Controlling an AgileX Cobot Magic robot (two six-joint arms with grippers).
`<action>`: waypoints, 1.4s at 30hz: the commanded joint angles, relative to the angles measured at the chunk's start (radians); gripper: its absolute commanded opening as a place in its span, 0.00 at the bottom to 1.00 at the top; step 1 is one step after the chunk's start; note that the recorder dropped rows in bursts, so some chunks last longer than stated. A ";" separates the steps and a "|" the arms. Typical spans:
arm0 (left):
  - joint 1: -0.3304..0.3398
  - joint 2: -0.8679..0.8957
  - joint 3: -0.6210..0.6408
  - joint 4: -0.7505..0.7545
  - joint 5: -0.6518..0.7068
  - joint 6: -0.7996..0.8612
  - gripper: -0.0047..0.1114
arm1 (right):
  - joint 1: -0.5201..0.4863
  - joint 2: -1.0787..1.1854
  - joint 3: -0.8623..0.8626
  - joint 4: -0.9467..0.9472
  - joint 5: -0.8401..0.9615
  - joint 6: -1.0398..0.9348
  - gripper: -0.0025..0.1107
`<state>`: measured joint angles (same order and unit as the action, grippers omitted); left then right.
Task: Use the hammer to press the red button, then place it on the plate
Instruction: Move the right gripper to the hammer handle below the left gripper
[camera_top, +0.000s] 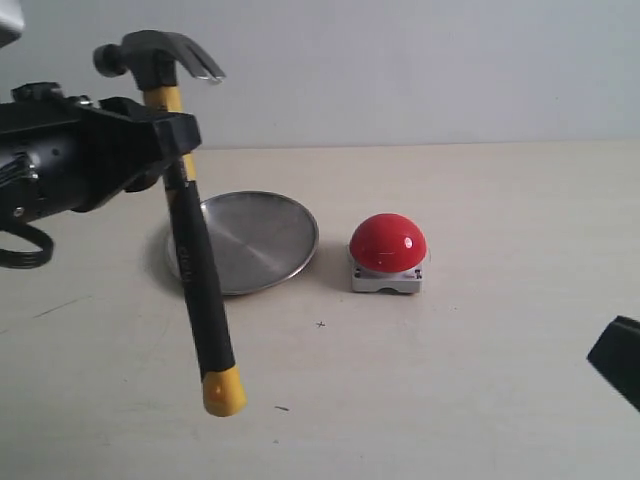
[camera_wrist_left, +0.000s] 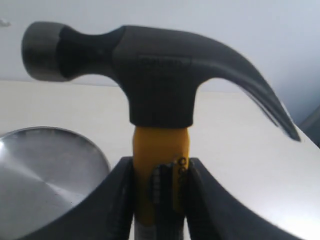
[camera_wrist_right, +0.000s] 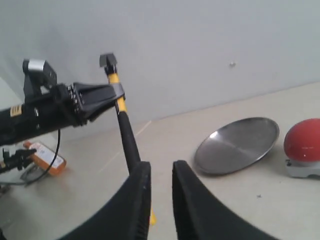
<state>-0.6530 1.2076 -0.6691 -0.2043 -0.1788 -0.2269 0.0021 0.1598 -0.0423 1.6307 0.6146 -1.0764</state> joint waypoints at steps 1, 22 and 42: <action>-0.050 0.072 -0.088 0.009 -0.054 -0.038 0.04 | 0.003 0.135 -0.010 0.017 0.052 -0.136 0.29; -0.055 0.203 -0.365 0.011 0.267 0.070 0.04 | 0.100 1.113 -0.437 0.114 0.319 -0.605 0.55; 0.028 0.224 -0.401 -0.002 0.321 0.009 0.04 | 0.426 1.388 -0.791 0.114 0.027 -0.579 0.60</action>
<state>-0.6271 1.4449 -1.0519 -0.1970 0.1946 -0.1913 0.4073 1.5160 -0.7915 1.7366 0.6643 -1.6825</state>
